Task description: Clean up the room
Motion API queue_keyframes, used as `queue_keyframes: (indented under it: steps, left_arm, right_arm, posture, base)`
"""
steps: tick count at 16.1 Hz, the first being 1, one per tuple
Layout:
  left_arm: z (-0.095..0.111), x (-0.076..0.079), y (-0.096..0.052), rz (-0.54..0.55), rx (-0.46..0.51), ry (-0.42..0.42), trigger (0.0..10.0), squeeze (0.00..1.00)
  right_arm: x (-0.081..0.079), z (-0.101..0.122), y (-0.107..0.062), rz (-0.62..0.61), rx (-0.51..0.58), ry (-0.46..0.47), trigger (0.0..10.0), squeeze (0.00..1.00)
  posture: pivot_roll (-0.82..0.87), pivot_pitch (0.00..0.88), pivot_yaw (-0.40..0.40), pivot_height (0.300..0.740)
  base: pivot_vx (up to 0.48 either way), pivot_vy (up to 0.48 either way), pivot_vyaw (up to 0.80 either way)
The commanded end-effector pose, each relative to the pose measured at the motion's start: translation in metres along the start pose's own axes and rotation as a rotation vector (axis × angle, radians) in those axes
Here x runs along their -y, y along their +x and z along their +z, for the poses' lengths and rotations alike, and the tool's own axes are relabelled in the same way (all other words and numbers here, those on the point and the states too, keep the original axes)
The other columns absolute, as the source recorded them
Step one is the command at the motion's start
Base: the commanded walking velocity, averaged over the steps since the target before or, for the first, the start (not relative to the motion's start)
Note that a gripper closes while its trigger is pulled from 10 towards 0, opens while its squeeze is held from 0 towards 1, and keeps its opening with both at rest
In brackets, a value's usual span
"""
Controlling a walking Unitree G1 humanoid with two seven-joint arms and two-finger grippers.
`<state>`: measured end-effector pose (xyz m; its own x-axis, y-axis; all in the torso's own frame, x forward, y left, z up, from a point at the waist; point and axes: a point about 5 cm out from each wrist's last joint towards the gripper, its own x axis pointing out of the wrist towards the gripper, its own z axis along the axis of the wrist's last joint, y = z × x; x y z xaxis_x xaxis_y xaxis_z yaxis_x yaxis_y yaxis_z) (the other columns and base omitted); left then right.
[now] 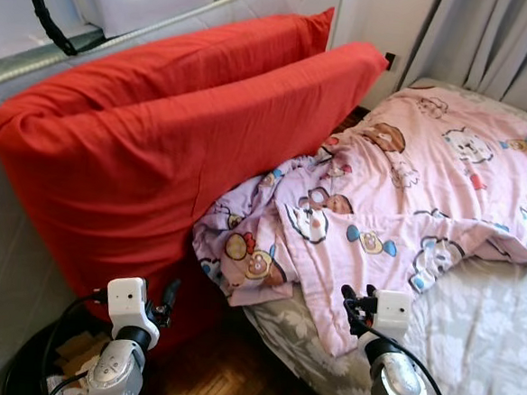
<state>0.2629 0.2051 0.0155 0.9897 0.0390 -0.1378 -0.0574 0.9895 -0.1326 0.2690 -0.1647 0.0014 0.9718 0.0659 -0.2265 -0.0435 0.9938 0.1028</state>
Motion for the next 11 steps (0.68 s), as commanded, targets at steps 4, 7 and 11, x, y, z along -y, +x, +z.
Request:
queue_keyframes:
  steps: [4,7,11]
  left_arm:
    - [0.0011,-0.0054,0.0003,0.023,-0.006,-0.02,10.0,0.0]
    - [0.0023,-0.0048,0.0013,0.023,-0.004,-0.028,10.0,0.0]
    - [0.0025,-0.0037,0.0011,0.019,-0.002,-0.033,10.0,0.0]
  right_arm:
    - [-0.0053,-0.0082,-0.0008,0.02,-0.07,-0.013,10.0,0.0]
    - [-0.0037,-0.0071,-0.0013,0.0,-0.05,0.0,10.0,0.0]
    - [-0.003,-0.0089,-0.0022,0.006,-0.059,0.006,10.0,0.0]
  posture:
    - [-0.01,0.136,0.006,0.652]
    - [0.0,0.146,0.004,0.637]
    - [0.0,0.151,0.004,0.637]
  base:
    - [0.0,0.0,0.0]
    - [0.0,0.0,0.0]
    - [0.0,0.0,0.0]
